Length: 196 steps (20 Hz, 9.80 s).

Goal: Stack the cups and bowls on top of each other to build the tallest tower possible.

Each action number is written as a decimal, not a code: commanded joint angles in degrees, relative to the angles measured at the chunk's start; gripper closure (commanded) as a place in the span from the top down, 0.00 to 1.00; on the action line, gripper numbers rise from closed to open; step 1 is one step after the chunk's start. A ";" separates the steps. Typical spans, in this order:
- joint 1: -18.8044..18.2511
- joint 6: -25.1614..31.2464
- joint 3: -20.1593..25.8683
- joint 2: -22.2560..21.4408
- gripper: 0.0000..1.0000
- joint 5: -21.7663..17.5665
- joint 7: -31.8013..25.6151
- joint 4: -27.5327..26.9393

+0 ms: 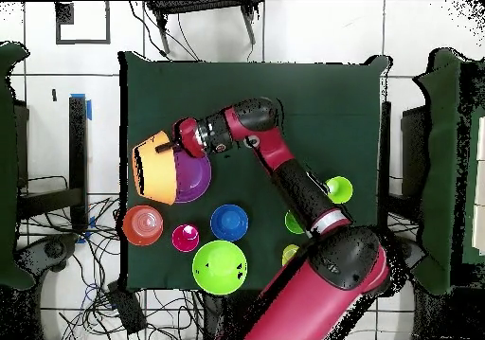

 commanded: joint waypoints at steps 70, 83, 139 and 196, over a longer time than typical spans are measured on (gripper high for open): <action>6.67 -1.24 3.77 9.30 1.00 -15.29 -29.31 -48.22; 5.98 -4.69 1.54 6.34 1.00 -16.32 -29.66 -45.30; 17.43 -35.95 -29.30 -47.06 1.00 -35.39 -4.96 5.30; 34.92 -67.36 -44.53 -34.74 1.00 -19.97 23.49 26.71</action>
